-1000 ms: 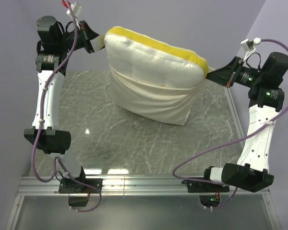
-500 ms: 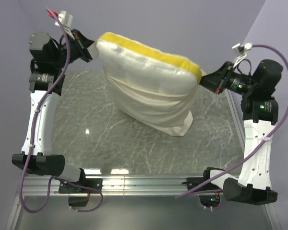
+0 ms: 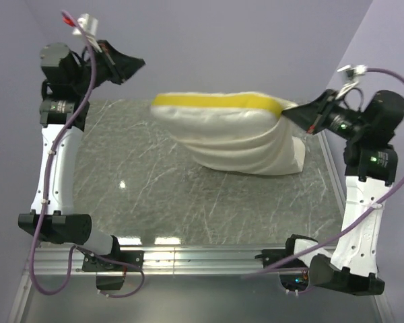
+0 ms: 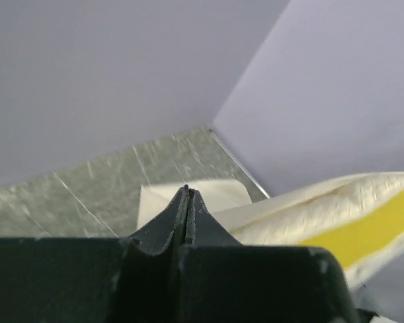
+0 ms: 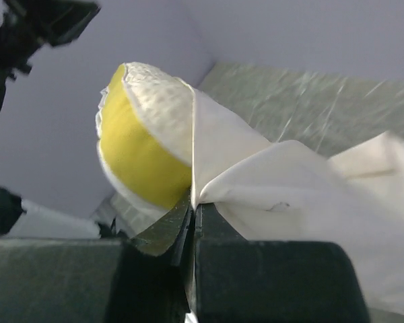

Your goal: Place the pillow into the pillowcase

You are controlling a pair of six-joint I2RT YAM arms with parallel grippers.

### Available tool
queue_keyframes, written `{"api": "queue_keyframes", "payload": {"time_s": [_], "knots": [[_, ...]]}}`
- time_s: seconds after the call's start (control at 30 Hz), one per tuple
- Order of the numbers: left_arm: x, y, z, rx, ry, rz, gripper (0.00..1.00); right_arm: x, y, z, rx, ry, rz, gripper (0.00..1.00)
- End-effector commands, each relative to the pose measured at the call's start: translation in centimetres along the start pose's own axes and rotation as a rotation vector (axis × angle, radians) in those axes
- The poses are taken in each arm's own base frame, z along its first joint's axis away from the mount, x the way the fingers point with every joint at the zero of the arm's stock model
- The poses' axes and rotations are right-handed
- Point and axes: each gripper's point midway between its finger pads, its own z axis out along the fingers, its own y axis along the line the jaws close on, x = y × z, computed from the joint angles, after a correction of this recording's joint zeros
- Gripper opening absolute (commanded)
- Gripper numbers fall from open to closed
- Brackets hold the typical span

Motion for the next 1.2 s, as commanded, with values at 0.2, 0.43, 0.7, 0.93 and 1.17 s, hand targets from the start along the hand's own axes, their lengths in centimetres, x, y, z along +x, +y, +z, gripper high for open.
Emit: {"api": "queue_keyframes", "payload": {"time_s": [0.2,0.43,0.7,0.93,1.17], "knots": [[0.1,-1.2,1.1,0.03,0.052,0.047,0.03,-1.0,-0.4,0.4,0.116,0.063,-0.159,0.0],[13.4,-0.2,-3.3,0.121,0.336,0.149,0.54,1.2,-2.4,1.0,0.134,0.103,-0.095,0.0],[19.4,-7.4,-2.9,0.081,0.318,0.353,0.95,3.4,-1.8,2.1,0.083,0.114,-0.034,0.0],[22.7,-15.5,-1.2,0.166,0.282,0.401,0.99,2.8,-1.4,2.6,0.097,0.07,-0.015,0.0],[27.4,-19.7,-0.7,0.107,0.289,0.475,0.99,3.3,-0.5,2.9,0.061,0.063,0.009,0.0]]}}
